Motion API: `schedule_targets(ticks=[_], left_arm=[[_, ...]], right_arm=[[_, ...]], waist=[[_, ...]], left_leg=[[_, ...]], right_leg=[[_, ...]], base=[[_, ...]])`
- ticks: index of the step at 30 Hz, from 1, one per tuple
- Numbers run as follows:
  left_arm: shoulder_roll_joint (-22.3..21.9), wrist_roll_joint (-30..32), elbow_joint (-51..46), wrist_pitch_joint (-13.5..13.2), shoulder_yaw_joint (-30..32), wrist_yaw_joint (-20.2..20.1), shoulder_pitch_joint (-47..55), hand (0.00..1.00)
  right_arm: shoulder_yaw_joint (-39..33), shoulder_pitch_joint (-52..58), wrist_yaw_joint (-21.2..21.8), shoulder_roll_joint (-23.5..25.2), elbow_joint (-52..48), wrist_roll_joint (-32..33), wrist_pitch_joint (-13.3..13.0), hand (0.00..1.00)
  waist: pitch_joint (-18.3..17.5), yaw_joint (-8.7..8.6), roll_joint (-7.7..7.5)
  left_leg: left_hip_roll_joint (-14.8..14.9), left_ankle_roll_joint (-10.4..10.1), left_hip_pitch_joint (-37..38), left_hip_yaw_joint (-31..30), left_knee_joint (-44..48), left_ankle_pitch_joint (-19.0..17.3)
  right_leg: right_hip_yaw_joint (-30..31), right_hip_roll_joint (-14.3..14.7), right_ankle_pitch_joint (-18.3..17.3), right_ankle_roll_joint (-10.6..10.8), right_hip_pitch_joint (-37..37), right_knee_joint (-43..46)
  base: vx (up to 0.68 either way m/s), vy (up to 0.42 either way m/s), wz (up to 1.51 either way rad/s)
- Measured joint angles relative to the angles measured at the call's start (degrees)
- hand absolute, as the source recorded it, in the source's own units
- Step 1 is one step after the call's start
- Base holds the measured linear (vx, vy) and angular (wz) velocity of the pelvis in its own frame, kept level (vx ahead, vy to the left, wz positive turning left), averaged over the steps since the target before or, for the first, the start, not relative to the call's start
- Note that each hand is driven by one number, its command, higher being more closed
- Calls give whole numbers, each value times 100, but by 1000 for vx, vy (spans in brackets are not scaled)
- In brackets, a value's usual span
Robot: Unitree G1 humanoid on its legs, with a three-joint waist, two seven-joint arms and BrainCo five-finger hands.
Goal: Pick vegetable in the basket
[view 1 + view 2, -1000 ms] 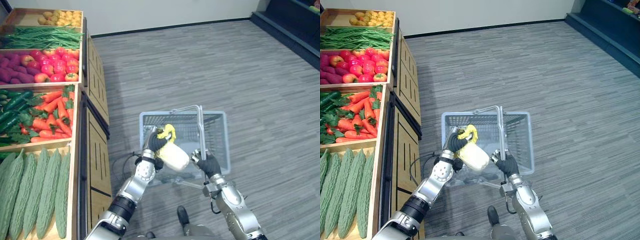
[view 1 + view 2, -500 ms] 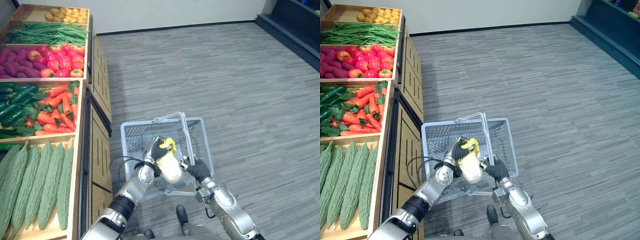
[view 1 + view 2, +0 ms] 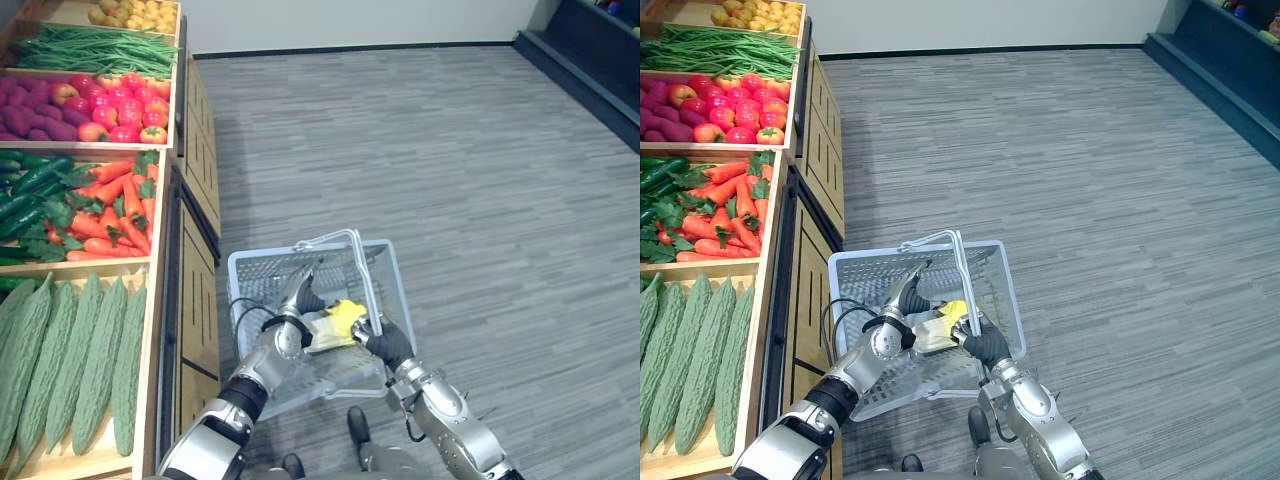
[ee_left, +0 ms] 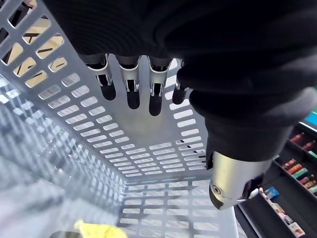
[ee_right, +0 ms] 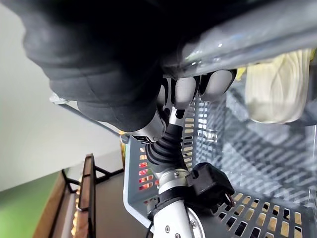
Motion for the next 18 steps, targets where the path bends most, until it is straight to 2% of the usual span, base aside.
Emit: schedule_targets(ticks=[3, 6, 8, 9, 14, 18], left_arm=[[-70, -503, -1102, -120, 54, -35, 604, 0], [-115, -929, -1584, -248, 204, -157, 988, 0], [-122, -1464, -1955, -357, 264, -379, 1269, 0], [-135, -1545, -2071, -365, 307, -403, 1355, 0], [-174, -2265, -3011, -507, 988, -543, 2265, 0], [-195, -2638, -3175, -568, 1569, -541, 2760, 0]], right_arm=[[-517, 84, -57, 208, 94, -458, 1, 100], [-918, 110, -209, 366, 195, -848, 2, 100], [-1190, 121, -316, 430, 218, -1185, 5, 100], [-1253, 122, -355, 442, 218, -1237, 7, 100], [-2371, 250, -632, 706, 218, -1704, 12, 100], [-2921, 450, -774, 717, 223, -1801, 11, 100]], waist=[[-2, 51, 3], [-2, 78, 4], [-8, 217, 11], [-8, 219, 11], [-31, 240, 42], [-182, 338, 145]], left_leg=[[-19, 11, 19, -117, -83, 77], [-25, 8, 69, -194, -131, 116], [-37, 0, 82, -215, -151, 140], [-46, 2, 82, -238, -170, 162], [-89, 1, 93, -446, -227, 215], [-80, -14, 167, -526, -317, 240]], right_leg=[[-127, -26, -1, 0, 35, 0], [-157, -34, -6, 1, 85, 0], [-193, -44, -13, 0, 97, 0], [-219, -56, -22, -4, 99, 0], [-451, -110, -131, 19, 185, 0], [-548, -102, -186, 6, 249, 0]], base=[[-15, -20, 19], [-11, -12, 15], [-15, -10, 2], [-26, -19, 16], [-20, -17, 21], [18, -18, 11]])
